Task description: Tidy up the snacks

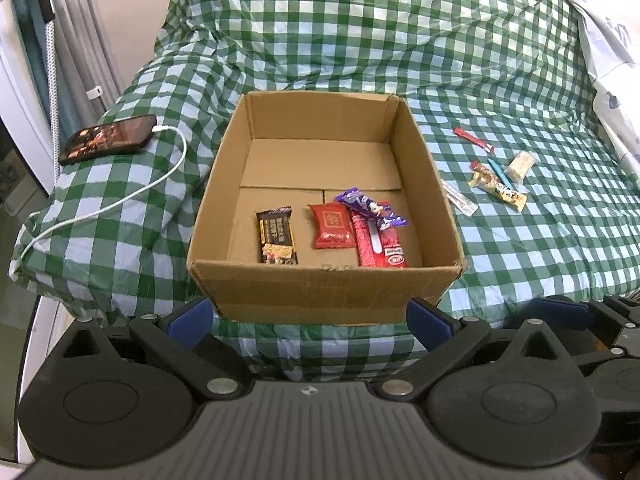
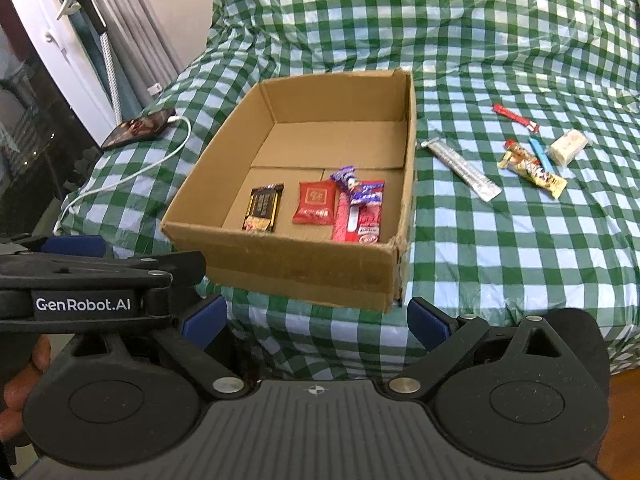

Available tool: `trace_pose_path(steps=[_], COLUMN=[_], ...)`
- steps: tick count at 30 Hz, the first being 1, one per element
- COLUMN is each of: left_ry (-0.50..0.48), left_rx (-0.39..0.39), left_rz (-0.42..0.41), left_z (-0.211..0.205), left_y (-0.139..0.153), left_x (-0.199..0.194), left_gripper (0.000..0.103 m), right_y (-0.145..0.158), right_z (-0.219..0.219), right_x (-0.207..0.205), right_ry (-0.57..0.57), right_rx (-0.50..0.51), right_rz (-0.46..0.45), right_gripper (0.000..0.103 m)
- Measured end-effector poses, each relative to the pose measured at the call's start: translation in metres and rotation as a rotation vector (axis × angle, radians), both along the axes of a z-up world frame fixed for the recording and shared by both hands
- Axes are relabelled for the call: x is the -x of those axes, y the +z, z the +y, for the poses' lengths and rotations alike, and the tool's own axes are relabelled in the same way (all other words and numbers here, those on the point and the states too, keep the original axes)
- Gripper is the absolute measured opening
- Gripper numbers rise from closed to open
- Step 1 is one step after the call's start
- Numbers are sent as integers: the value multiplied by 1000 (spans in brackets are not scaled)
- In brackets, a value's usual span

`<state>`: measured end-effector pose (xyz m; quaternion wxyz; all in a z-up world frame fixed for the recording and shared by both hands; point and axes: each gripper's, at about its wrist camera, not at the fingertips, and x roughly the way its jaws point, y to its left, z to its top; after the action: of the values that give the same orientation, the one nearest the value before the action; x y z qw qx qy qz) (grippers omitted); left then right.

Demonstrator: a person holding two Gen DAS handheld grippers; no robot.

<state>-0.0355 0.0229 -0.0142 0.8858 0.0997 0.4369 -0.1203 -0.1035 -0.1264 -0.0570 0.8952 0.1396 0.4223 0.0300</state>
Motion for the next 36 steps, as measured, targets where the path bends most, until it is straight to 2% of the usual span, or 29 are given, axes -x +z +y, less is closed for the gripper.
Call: trace_pose_path(steps=[6,12,22,30,36], left_ry=[-30,-57,-117,-230,-295], left_rx=[-20,-21,-30,-82,-107], left_rz=[-17,-1,20,-1,12], left_z=[-18,-42,-101,-178,-252], left_y=[7,11,14,7,-14], left_x=[-6,-14,-35,-57,-91], left_gripper=[103,103,103,103,103], right_y=[1,1,-5,-15,-29], right_z=[-17,-39,-104,-178,-245], right_x=[-1,-1,1,-3,-12], right_ry=[-39,-80,-208,-381,-525], right_rx=[-9,-24,-34,-24,-26], right_rz=[-21,-42,-55,-60,-63], right_gripper=[97,97,97,97,97])
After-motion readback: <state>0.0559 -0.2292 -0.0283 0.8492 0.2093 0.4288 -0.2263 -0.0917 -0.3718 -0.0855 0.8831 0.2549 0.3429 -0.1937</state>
